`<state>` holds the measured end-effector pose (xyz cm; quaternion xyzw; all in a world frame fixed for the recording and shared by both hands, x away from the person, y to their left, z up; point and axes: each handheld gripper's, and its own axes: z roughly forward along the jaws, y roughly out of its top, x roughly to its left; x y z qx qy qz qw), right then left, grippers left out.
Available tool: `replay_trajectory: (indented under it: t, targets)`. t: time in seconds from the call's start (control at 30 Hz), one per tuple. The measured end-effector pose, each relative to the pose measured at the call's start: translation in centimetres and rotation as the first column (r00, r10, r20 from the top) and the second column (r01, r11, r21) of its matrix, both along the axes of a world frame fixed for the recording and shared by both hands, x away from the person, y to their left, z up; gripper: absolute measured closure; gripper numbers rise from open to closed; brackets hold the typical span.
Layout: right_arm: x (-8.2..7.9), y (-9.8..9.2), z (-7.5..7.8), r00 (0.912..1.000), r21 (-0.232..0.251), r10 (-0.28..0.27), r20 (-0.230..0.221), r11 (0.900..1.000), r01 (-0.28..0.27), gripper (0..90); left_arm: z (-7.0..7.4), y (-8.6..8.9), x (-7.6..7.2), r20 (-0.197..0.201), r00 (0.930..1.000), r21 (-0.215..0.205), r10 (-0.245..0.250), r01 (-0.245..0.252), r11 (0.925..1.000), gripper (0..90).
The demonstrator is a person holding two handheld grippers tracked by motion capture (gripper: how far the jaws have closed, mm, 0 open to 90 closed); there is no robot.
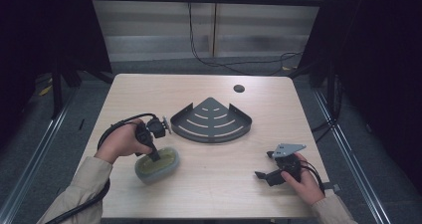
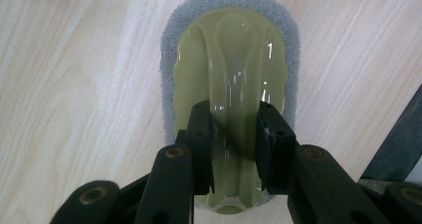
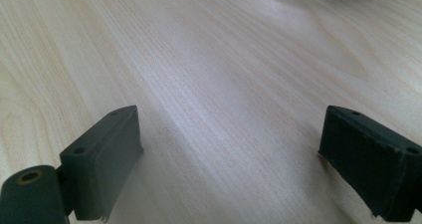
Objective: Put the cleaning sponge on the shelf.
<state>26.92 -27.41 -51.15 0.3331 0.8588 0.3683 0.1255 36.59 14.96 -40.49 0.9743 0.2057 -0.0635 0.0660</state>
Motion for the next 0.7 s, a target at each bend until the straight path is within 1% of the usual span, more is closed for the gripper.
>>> replay_trajectory:
  t: [0.13, 0.2, 0.23, 0.27, 0.37, 0.47, 0.5, 0.53, 0.63, 0.7]
  targets:
    - [0.0, 0.0, 0.0, 1.0, 0.0, -0.001, 0.0, 1.0, 0.001, 8.9, 0.3, 0.1, 0.2, 0.006, 0.9997, -0.005, 0.024, -0.024, 0.9997, 71.3]
    - [0.0, 0.0, 0.0, 1.0, 0.0, 0.0, 0.0, 1.0, 0.0, 9.0, 0.6, 0.0, 0.4, 0.016, 0.998, -0.02, 0.061, -0.06, 0.998, 71.3]
    - [0.0, 0.0, 0.0, 1.0, 0.0, 0.0, 0.0, 1.0, 0.0, 9.0, 0.6, 0.0, 0.4, 0.016, 0.998, -0.02, 0.061, -0.06, 0.998, 71.3]
    - [0.0, 0.0, 0.0, 1.0, 0.0, 0.001, 0.001, 1.0, -0.001, 8.9, 0.8, 0.0, 0.5, 0.021, 0.9967, -0.022, 0.078, -0.078, 0.9967, 71.3]
    - [0.0, 0.0, 0.0, 1.0, 0.0, 0.0, 0.0, 1.0, 0.0, 8.9, 1.0, 0.0, 0.7, 0.021, 0.9958, -0.022, 0.089, -0.088, 0.9958, 71.3]
    - [0.0, 0.0, 0.0, 1.0, -0.001, 0.002, 0.004, 1.0, -0.002, 8.9, 1.3, -0.1, 1.0, 0.026, 0.9927, -0.047, 0.118, -0.117, 0.9921, 71.3]
    - [0.0, 0.0, 0.0, 1.0, -0.001, 0.002, 0.004, 1.0, -0.002, 8.9, 1.3, -0.1, 1.0, 0.026, 0.9927, -0.047, 0.118, -0.117, 0.9921, 71.3]
    - [0.0, 0.0, 0.0, 1.0, -0.001, 0.002, 0.004, 1.0, -0.002, 8.9, 1.4, -0.2, 1.2, 0.034, 0.9912, -0.054, 0.128, -0.126, 0.9905, 71.3]
    - [0.0, 0.0, 0.0, 1.0, -0.001, 0.002, 0.004, 1.0, -0.002, 8.9, 1.6, -0.3, 1.4, 0.033, 0.9899, -0.061, 0.138, -0.136, 0.9888, 71.3]
    - [0.0, 0.0, 0.0, 1.0, 0.0, 0.002, 0.004, 1.0, -0.002, 8.9, 1.9, -0.5, 1.6, 0.038, 0.9859, -0.066, 0.163, -0.16, 0.9848, 71.3]
